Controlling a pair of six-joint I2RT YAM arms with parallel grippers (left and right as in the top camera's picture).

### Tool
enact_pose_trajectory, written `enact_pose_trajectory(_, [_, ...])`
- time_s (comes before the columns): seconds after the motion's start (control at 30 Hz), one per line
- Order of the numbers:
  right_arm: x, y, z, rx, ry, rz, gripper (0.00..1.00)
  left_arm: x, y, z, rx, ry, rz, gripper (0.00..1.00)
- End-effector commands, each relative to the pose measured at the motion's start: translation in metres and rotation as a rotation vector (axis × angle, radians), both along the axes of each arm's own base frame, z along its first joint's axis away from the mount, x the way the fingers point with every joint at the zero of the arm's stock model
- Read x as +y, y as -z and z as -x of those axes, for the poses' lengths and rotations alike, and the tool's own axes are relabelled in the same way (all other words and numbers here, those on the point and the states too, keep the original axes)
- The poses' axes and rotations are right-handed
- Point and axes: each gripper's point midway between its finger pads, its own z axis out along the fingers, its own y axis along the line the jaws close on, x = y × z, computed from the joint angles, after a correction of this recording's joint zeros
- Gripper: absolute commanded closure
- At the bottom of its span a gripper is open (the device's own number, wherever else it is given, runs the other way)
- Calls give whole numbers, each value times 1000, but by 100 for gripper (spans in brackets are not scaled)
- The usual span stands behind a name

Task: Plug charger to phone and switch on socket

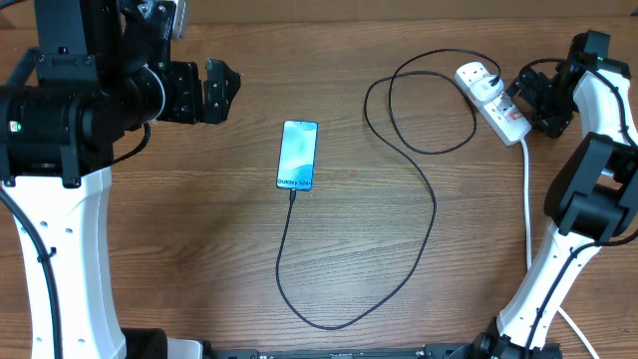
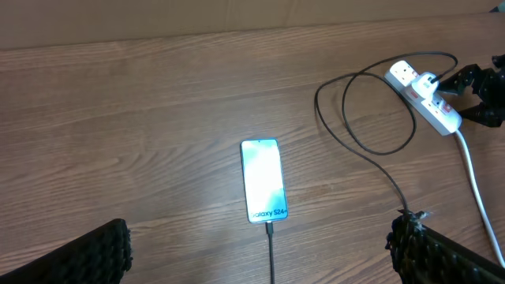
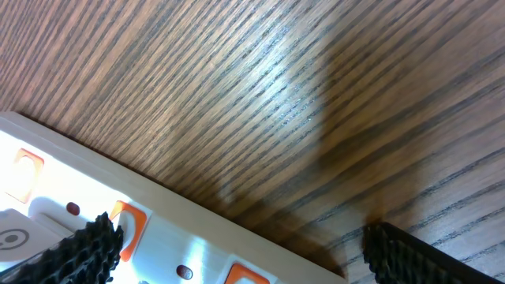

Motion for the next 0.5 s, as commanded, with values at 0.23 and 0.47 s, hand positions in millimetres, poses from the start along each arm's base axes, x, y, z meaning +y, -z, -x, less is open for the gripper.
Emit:
enact_pose_trajectory(0.23, [25,27,9,55,-61,-62,0,-2,0,-1,1,-1,0,0])
enact_pose_trajectory(0.47, [24,27,9,58,-60,-59,0,-2,0,-1,1,-1,0,0])
